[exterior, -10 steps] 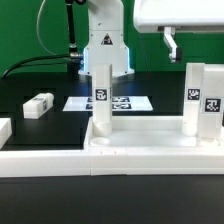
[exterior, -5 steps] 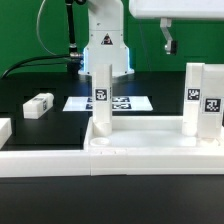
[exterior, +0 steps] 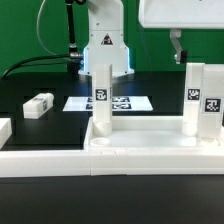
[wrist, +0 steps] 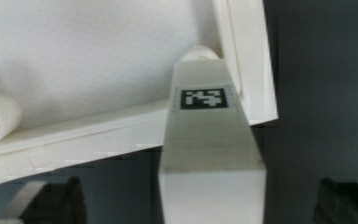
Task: Assemble desk
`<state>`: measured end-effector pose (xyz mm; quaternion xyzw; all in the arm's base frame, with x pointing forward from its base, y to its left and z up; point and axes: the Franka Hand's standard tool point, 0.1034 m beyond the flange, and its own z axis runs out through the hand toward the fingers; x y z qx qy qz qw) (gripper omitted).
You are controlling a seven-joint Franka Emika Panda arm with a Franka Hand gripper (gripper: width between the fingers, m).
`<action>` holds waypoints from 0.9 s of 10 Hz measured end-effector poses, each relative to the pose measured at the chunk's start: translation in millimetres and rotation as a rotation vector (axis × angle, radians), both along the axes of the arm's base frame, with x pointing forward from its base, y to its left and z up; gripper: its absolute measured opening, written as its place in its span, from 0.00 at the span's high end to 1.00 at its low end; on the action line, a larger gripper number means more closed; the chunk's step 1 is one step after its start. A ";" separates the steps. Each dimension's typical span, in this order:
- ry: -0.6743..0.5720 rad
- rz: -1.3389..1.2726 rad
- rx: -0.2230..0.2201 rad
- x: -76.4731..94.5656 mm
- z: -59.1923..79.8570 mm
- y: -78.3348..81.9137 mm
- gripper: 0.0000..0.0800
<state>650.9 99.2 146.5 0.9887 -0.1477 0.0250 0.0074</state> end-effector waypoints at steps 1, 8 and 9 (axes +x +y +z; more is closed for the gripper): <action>0.000 -0.014 -0.003 2.1 -3.0 3.1 0.19; 0.006 -0.082 -0.013 4.8 -16.7 2.3 0.33; 0.005 -0.115 -0.012 4.9 -16.7 2.3 0.50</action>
Offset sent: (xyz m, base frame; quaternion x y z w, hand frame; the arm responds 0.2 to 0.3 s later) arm 0.0139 0.0079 -0.0139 -0.0057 0.0159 0.0170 0.9997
